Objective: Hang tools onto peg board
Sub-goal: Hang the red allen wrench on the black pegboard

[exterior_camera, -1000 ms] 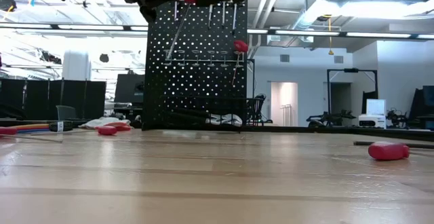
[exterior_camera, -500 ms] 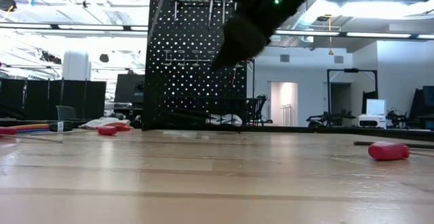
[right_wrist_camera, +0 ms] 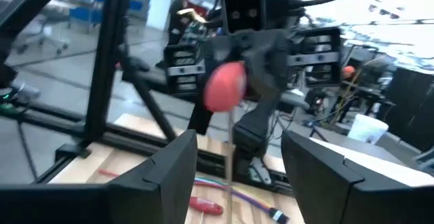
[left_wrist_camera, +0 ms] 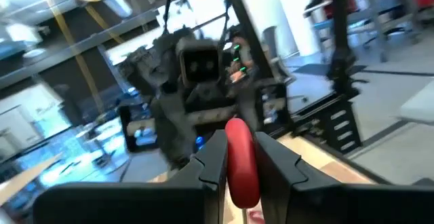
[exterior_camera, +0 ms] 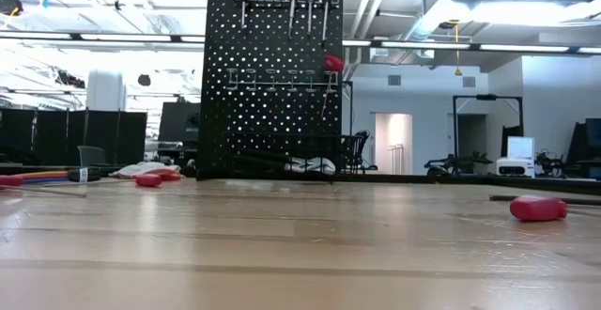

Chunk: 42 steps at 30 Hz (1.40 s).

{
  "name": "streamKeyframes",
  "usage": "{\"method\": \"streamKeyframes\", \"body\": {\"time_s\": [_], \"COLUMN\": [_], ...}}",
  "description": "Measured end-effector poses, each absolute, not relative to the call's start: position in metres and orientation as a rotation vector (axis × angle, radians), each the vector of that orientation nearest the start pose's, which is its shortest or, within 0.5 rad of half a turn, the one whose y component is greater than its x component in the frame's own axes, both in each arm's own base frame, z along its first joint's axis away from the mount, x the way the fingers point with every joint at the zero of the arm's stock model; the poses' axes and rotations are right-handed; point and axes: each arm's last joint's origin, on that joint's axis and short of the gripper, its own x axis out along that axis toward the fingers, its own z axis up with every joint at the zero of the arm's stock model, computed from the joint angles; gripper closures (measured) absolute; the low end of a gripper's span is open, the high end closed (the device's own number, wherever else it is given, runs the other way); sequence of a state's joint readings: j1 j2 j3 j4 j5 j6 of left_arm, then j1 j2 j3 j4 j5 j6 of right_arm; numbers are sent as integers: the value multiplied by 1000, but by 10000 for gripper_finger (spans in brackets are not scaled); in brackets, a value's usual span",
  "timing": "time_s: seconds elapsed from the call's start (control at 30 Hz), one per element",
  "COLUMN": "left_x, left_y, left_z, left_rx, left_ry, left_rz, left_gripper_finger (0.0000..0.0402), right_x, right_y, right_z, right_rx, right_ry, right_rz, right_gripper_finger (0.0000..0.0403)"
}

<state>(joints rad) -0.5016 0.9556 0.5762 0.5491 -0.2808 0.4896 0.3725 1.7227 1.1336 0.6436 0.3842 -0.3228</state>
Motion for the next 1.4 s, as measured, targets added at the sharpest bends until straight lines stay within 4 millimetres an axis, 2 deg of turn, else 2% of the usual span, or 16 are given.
{"method": "streamKeyframes", "body": {"time_s": [0.27, 0.57, 1.0, 1.1, 1.3, 1.4], "left_x": [189, 189, 205, 205, 205, 205], "left_y": [-95, -93, -90, -89, -89, -88], "left_z": [300, 300, 292, 293, 293, 293], "left_rx": [428, 419, 414, 408, 387, 372], "left_ry": [-193, -179, -161, -168, -167, -155], "left_rz": [-125, -78, -20, -18, -10, 30], "left_gripper_finger": [359, 359, 359, 359, 356, 338], "right_x": [375, 376, 381, 381, 381, 381], "right_y": [132, 130, 116, 116, 116, 116], "right_z": [298, 300, 297, 296, 296, 297], "right_rx": [-281, -282, -285, -288, -291, -318], "right_ry": [-15, -5, 31, 37, 38, 41], "right_rz": [-25, -31, -63, -62, -64, -98], "right_gripper_finger": [199, 250, 264, 283, 349, 357]}}
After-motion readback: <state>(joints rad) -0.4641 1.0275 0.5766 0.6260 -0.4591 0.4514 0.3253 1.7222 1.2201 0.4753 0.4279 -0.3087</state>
